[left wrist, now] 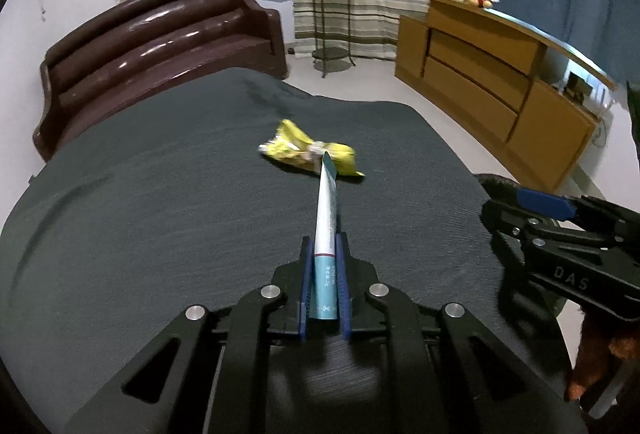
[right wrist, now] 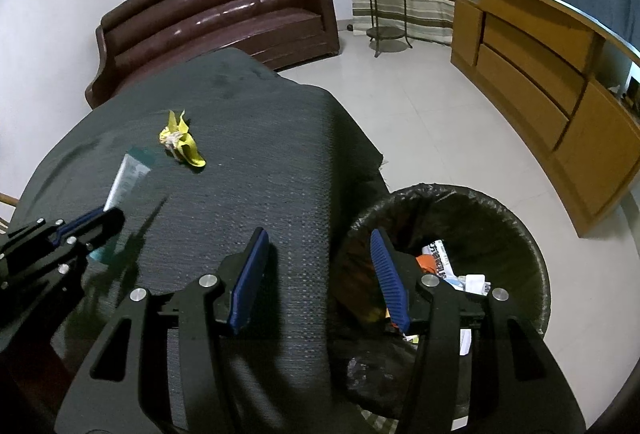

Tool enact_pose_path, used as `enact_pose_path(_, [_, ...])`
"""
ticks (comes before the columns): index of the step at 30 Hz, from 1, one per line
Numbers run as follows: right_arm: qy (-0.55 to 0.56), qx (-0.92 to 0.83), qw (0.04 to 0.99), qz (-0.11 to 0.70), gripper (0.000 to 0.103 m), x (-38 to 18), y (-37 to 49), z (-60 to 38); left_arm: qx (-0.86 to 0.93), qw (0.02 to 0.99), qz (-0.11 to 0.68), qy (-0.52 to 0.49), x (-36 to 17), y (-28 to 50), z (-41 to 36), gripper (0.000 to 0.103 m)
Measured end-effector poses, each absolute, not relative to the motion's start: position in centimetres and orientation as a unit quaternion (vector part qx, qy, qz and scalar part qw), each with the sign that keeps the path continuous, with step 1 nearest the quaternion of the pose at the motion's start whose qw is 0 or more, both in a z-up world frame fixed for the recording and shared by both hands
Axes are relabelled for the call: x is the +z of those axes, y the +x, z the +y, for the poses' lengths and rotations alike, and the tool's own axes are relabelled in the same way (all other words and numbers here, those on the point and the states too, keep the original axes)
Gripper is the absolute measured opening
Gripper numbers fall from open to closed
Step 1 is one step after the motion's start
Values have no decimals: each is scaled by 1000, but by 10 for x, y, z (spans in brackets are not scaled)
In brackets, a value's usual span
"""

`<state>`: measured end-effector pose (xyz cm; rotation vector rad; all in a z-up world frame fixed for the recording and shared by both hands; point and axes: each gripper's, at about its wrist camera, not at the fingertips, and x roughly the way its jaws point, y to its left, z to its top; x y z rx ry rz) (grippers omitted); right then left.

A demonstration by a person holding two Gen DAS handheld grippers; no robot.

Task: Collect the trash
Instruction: 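Close the left tool on the blue-white toothpaste tube and lift it, then close the right tool on the yellow snack wrapper and lift it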

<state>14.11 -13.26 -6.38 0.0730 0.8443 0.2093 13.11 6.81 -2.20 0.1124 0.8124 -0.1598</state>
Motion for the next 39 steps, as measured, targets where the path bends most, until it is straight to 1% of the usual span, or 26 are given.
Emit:
enact_pose_path(16, [1, 142, 905, 402, 53, -52, 164, -77, 23, 919, 394, 11, -20, 149, 145, 12])
enact_pose_path(17, [-3, 145, 905, 401, 53, -52, 167, -72, 28, 919, 393, 9, -20, 150, 149, 12])
enact_pose_path(19, [-9, 150, 905, 399, 58, -50, 172, -63, 36, 919, 393, 6, -20, 153, 157, 12])
enact_pose_path(20, [-11, 152, 905, 398, 59, -50, 174, -59, 40, 919, 393, 4, -20, 154, 161, 12])
enact_pose_path(26, [-27, 161, 902, 399, 59, -51, 194, -34, 58, 916, 396, -5, -22, 159, 180, 12])
enact_pose_path(37, [-49, 177, 891, 414, 59, -54, 224, 0, 62, 913, 402, -13, -27, 166, 190, 12])
enact_pose_path(39, [-54, 177, 890, 418, 56, -57, 227, 4, 61, 913, 403, -14, -28, 166, 190, 12])
